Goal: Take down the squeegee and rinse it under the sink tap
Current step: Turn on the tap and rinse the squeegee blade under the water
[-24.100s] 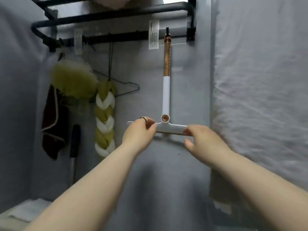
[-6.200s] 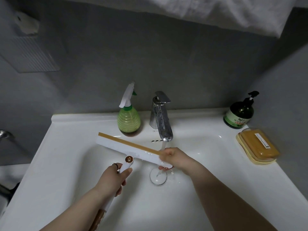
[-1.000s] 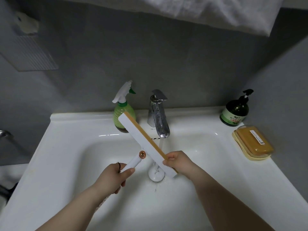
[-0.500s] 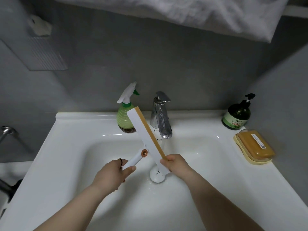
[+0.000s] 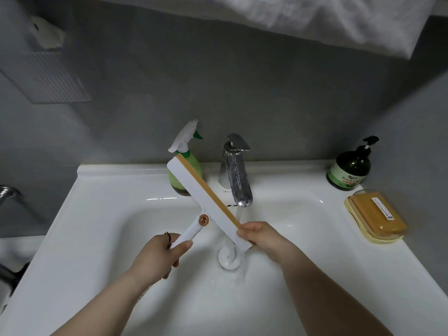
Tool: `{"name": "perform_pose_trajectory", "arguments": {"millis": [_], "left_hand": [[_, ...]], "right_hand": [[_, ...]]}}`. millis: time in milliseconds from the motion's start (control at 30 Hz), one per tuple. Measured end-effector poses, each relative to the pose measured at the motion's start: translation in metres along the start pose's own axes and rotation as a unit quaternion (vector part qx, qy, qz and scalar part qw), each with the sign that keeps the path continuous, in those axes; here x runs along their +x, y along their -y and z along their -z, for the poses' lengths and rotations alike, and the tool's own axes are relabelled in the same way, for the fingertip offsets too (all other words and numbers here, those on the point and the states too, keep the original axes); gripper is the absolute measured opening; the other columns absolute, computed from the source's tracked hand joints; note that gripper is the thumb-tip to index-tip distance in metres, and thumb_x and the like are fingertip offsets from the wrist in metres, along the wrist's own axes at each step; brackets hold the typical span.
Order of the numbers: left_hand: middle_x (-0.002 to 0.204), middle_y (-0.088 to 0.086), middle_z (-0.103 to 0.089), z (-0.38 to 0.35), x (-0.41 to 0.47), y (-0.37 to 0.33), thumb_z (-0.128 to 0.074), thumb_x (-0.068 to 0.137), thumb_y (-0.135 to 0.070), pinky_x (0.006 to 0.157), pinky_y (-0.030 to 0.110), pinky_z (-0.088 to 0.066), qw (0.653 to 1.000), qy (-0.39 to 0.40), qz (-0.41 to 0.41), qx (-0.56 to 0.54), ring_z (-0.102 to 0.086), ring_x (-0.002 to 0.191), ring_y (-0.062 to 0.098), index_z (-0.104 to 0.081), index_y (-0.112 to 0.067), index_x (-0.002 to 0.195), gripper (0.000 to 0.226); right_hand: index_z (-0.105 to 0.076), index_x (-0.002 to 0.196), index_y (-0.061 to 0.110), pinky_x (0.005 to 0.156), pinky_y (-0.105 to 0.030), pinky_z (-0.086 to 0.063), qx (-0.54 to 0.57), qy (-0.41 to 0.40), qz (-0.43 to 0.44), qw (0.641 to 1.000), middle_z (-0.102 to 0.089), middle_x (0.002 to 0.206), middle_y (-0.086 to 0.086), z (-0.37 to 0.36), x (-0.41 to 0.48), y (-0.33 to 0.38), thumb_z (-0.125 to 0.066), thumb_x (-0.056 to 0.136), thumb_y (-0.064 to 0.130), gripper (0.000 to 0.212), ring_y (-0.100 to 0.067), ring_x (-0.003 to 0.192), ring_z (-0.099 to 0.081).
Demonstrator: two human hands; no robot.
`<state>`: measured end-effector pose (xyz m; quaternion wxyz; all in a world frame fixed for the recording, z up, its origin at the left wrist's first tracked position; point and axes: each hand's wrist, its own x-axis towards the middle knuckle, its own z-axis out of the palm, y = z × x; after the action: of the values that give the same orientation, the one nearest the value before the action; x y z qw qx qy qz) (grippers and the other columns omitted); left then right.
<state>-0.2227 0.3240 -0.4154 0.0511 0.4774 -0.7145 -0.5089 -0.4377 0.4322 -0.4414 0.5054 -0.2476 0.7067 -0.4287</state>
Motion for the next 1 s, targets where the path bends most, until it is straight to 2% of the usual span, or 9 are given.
{"name": "perform_pose_trajectory", "arguments": {"millis": [133,300,400,533,600,700,800,867,1000], "left_hand": [[0.033,-0.006,-0.053,-0.001,-0.001,0.003,-0.057,0.087,-0.032,0.042,0.021,-0.033,1.000,-0.006,0.009,0.001,-0.037,0.024,0.009,-0.053,-0.023,0.064,0.024],[0.045,-0.004,-0.054,0.001,0.000,0.006,-0.054,0.088,-0.037,0.042,0.020,-0.034,0.997,-0.006,0.010,0.080,-0.039,0.023,0.007,-0.051,-0.026,0.067,0.023],[0.051,-0.004,-0.055,0.001,-0.001,0.005,-0.052,0.088,-0.039,0.042,0.019,-0.034,0.995,-0.007,0.006,0.096,-0.041,0.026,0.008,-0.049,-0.030,0.068,0.022],[0.053,-0.005,-0.055,-0.003,-0.003,0.002,-0.052,0.088,-0.038,0.044,0.020,-0.035,0.997,0.009,0.000,0.080,-0.041,0.027,0.008,-0.048,-0.030,0.068,0.022],[0.053,-0.005,-0.055,-0.004,-0.003,0.001,-0.052,0.088,-0.036,0.045,0.021,-0.036,0.998,0.015,-0.002,0.066,-0.041,0.026,0.008,-0.048,-0.029,0.069,0.021],[0.054,-0.004,-0.055,-0.003,-0.003,0.000,-0.052,0.089,-0.035,0.046,0.022,-0.036,0.998,0.018,0.002,0.055,-0.041,0.026,0.008,-0.049,-0.028,0.070,0.020],[0.053,-0.005,-0.055,-0.002,-0.003,0.000,-0.051,0.089,-0.035,0.046,0.022,-0.036,0.996,0.036,0.009,0.078,-0.041,0.025,0.007,-0.049,-0.025,0.070,0.022],[0.053,-0.005,-0.055,-0.002,-0.004,0.000,-0.050,0.090,-0.035,0.046,0.022,-0.036,0.993,0.048,0.007,0.104,-0.042,0.025,0.006,-0.048,-0.024,0.069,0.024],[0.054,-0.005,-0.055,-0.004,-0.006,-0.004,-0.050,0.090,-0.035,0.048,0.023,-0.036,0.989,0.077,-0.011,0.126,-0.043,0.028,0.007,-0.046,-0.026,0.066,0.026]], "right_hand": [[-0.063,0.098,-0.014,0.047,-0.012,-0.051,-0.038,-0.048,-0.015,0.998,-0.061,0.063,-0.005,-0.003,0.002,-0.001,-0.058,0.087,0.019,0.035,0.000,0.043,-0.059],[-0.062,0.103,-0.008,0.057,-0.013,-0.052,-0.062,-0.007,-0.014,0.998,-0.061,0.084,-0.010,-0.011,0.001,-0.003,-0.047,0.092,0.015,0.030,-0.013,0.070,-0.059],[-0.061,0.106,-0.008,0.057,-0.008,-0.047,-0.050,-0.002,0.007,0.999,-0.060,0.083,-0.008,-0.011,0.001,-0.004,-0.046,0.090,0.005,0.025,-0.006,0.065,-0.057],[-0.067,0.069,0.005,0.045,-0.007,-0.044,-0.013,-0.035,0.027,0.999,-0.062,0.049,0.006,-0.013,0.000,0.004,-0.056,0.087,0.016,0.023,-0.004,0.044,-0.056],[-0.061,0.062,0.011,0.050,-0.011,-0.045,-0.028,-0.045,0.027,0.998,-0.063,0.052,0.003,-0.016,0.000,0.007,-0.053,0.088,0.021,0.029,-0.007,0.049,-0.057],[-0.060,0.077,0.010,0.063,-0.022,-0.039,-0.123,-0.061,0.036,0.990,-0.056,0.073,-0.001,-0.021,0.001,0.009,-0.045,0.092,0.022,0.025,-0.011,0.067,-0.050],[-0.062,0.107,0.007,0.064,-0.010,-0.038,-0.116,-0.042,0.057,0.991,-0.058,0.092,-0.002,-0.023,0.001,0.010,-0.042,0.091,0.006,0.025,-0.010,0.084,-0.051],[-0.061,0.114,0.006,0.062,-0.004,-0.041,-0.099,-0.033,0.064,0.992,-0.058,0.100,-0.003,-0.023,0.000,0.012,-0.044,0.089,-0.001,0.031,-0.008,0.084,-0.055],[-0.066,0.076,0.013,0.050,-0.013,-0.047,-0.051,-0.026,0.033,0.998,-0.062,0.072,0.000,-0.023,-0.002,0.013,-0.056,0.087,0.026,0.020,-0.005,0.055,-0.058]]}}
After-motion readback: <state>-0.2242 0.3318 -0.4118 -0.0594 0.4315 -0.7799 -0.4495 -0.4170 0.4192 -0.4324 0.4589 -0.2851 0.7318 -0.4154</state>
